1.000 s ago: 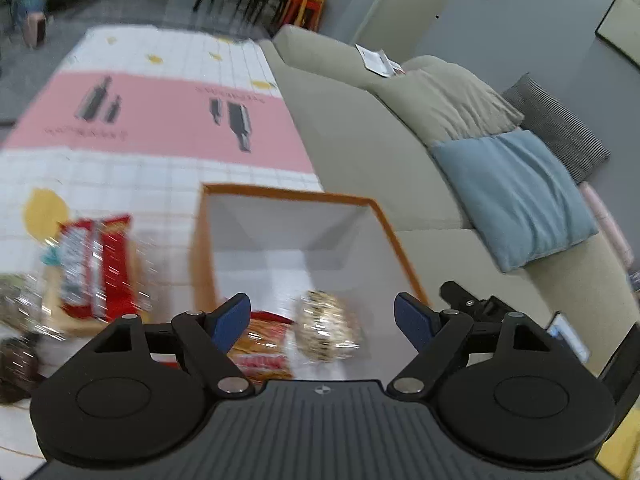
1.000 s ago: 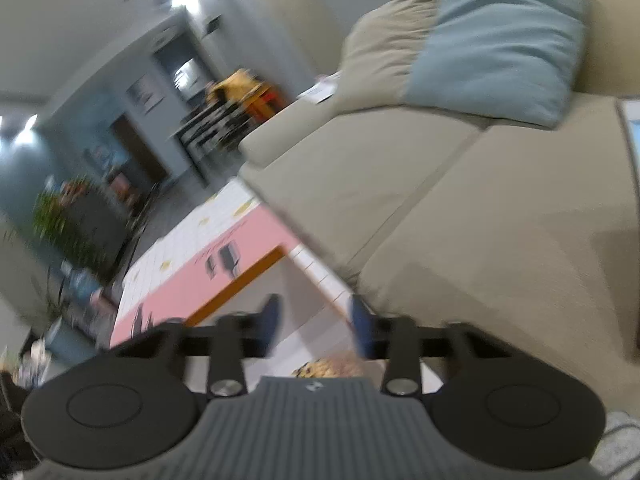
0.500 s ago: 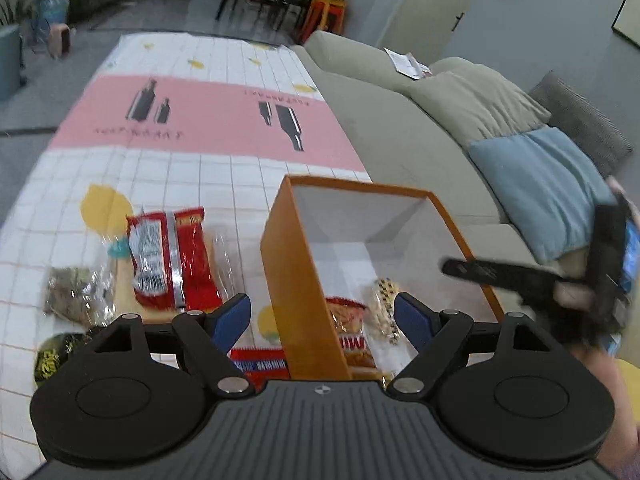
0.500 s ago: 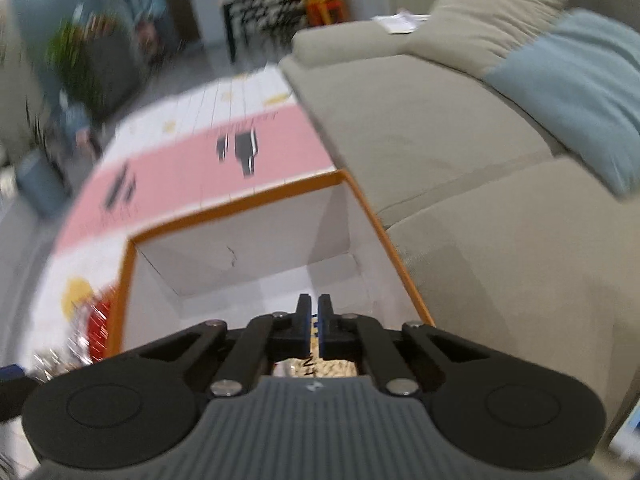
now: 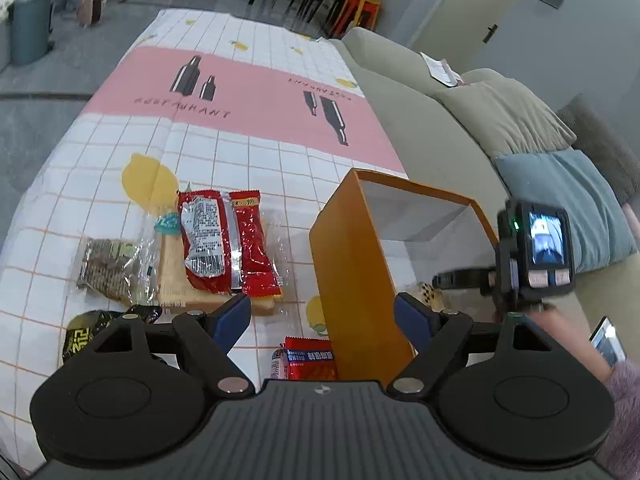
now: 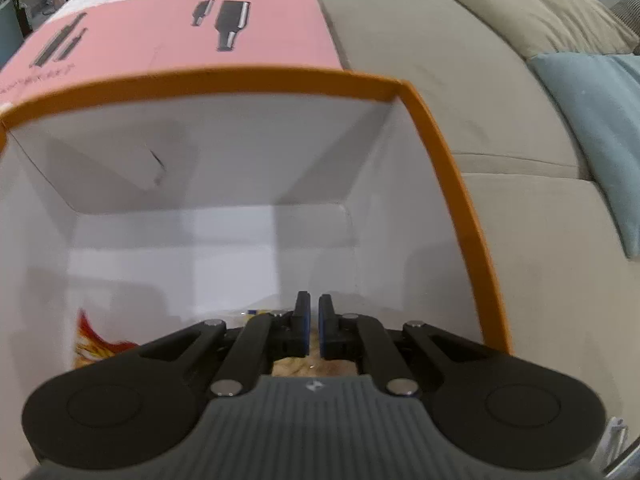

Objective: Organize snacks

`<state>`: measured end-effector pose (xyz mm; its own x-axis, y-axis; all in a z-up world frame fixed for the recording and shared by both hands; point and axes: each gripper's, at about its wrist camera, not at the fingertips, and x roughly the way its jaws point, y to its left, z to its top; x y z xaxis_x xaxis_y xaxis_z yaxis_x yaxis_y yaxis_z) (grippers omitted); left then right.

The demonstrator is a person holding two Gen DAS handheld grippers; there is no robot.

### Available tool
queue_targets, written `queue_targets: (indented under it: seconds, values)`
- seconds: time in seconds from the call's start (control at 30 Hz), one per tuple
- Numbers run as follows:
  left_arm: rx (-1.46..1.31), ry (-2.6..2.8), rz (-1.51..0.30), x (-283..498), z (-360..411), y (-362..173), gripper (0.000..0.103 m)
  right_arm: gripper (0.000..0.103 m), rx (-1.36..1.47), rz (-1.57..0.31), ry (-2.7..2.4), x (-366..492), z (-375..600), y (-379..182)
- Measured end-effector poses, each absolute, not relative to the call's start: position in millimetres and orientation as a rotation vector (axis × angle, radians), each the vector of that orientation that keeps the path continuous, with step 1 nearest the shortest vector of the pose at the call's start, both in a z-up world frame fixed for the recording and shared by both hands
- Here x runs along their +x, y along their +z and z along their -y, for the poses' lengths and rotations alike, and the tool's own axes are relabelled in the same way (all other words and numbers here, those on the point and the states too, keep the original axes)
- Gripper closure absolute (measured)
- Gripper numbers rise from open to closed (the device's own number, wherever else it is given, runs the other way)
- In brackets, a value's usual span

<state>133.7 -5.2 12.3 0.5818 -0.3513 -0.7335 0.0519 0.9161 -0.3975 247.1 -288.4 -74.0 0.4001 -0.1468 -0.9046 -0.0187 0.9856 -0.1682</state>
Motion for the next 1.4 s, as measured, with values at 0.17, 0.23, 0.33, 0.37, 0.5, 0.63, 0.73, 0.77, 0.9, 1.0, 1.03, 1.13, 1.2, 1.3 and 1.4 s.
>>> queue_targets:
  seconds: [0.17, 0.23, 0.33, 0.37, 0.5, 0.63, 0.73, 0.77, 0.9, 1.0, 1.03, 1.13, 1.2, 1.3, 1.4]
  values:
    - [-0.357, -0.254, -0.933, 136.8, 9.3, 12.5, 0.008, 0.102, -0.198, -1.214, -0.047, 232.6, 291.9, -73.4]
    - [-0.347, -0.264, -0.924, 135.7, 12.9, 14.8, 0.008, 0.102, -0.222, -1.223, -0.049, 224.8, 292.5, -72.6]
    - [-0.327, -0.272, -0.907, 131.6, 16.9, 19.4, 0.008, 0.099, -0.218, -1.187, -0.069, 215.7, 295.6, -64.7]
    - [-0.319, -0.271, -0.9, 130.2, 17.4, 21.3, 0.008, 0.099, -0.203, -1.165, -0.079, 216.3, 292.6, -58.3]
    - [-0.279, -0.247, -0.864, 123.7, 14.4, 29.6, 0.008, 0.099, -0.149, -1.041, -0.083, 193.4, 285.4, -22.2]
    - [-0.273, -0.208, -0.83, 118.7, 1.8, 39.7, 0.011, 0.099, -0.088, -0.919, -0.044, 174.3, 265.8, 16.7]
    - [-0.289, -0.172, -0.792, 113.9, -11.9, 49.4, 0.011, 0.098, -0.028, -0.846, -0.018, 155.2, 251.7, 42.5]
    - [-0.29, -0.168, -0.781, 112.3, -16.5, 52.5, 0.011, 0.098, -0.008, -0.823, 0.0, 150.0, 247.3, 48.8]
    - [-0.286, -0.133, -0.741, 106.5, -33.9, 61.1, 0.012, 0.097, 0.036, -0.73, 0.06, 126.2, 224.1, 72.0]
    - [-0.267, -0.084, -0.734, 103.3, -48.9, 63.0, 0.012, 0.095, 0.059, -0.682, 0.098, 118.0, 214.3, 82.3]
    - [-0.263, -0.07, -0.737, 103.5, -54.2, 62.4, 0.012, 0.092, 0.072, -0.67, 0.109, 115.2, 212.2, 84.5]
    - [-0.269, -0.012, -0.766, 105.9, -73.8, 55.9, 0.012, 0.086, 0.106, -0.658, 0.158, 114.4, 203.8, 83.4]
    - [-0.283, 0.019, -0.797, 110.2, -86.7, 49.9, 0.012, 0.085, 0.101, -0.68, 0.195, 117.6, 192.8, 75.5]
    - [-0.283, 0.032, -0.845, 116.5, -100.9, 40.7, 0.011, 0.085, 0.09, -0.726, 0.211, 119.2, 174.7, 59.1]
    - [-0.204, -0.001, -0.921, 122.1, -104.9, 28.0, 0.011, 0.084, 0.109, -0.766, 0.255, 116.8, 155.1, 42.6]
